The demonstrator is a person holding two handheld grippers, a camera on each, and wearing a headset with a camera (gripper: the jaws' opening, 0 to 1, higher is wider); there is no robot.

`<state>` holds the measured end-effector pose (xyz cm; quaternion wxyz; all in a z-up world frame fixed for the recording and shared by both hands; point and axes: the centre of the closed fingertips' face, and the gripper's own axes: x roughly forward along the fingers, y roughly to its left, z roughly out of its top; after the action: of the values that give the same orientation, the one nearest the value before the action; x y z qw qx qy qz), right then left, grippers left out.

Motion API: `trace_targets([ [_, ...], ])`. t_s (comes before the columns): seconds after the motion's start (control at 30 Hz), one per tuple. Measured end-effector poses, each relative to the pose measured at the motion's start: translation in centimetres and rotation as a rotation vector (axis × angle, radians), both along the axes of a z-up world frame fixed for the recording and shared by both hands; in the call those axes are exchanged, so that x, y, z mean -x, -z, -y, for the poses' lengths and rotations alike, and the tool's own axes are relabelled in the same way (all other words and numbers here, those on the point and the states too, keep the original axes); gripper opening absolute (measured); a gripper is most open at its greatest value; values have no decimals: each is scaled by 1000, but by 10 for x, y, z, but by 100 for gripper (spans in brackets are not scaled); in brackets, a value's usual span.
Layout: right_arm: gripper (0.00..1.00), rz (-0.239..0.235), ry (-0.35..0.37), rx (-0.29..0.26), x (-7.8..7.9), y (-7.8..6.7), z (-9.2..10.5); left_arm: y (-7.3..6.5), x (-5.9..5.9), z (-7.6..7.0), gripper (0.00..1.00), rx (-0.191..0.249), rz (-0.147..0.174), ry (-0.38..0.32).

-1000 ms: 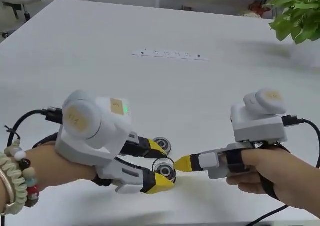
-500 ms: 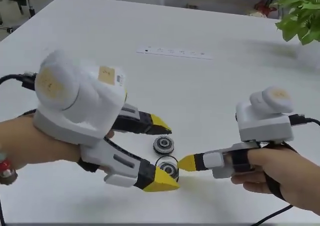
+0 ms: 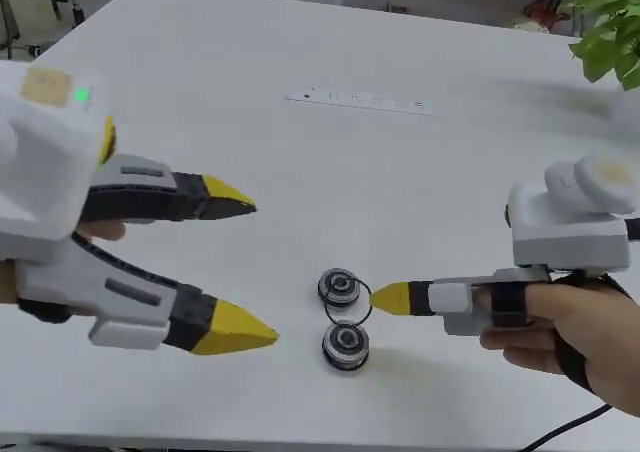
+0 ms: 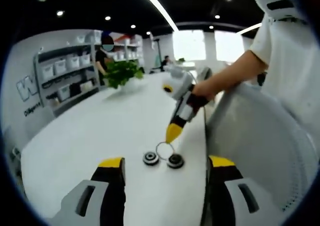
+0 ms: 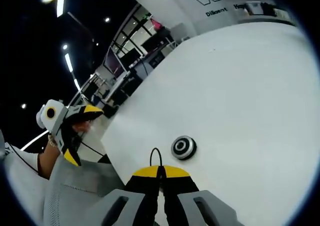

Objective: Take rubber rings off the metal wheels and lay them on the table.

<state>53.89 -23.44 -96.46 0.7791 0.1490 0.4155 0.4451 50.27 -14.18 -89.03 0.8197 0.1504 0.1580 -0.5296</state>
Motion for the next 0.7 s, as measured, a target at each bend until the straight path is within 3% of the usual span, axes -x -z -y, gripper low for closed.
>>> trace_targets([
  [0.1,0,17,3,-17,-1,-8,-1,3,-1,-19,69,13,-1,-54],
  [0.27,0,61,8,-27,-3,-19,0,15,3,-39,70,42,-37,-140],
  [0.53,0,98,-6,-30,-2,-29,-4,29,12,-53,76,87,-71,-210],
  [0.7,0,116,-27,-46,3,-34,-15,34,14,-53,83,81,-69,-232],
])
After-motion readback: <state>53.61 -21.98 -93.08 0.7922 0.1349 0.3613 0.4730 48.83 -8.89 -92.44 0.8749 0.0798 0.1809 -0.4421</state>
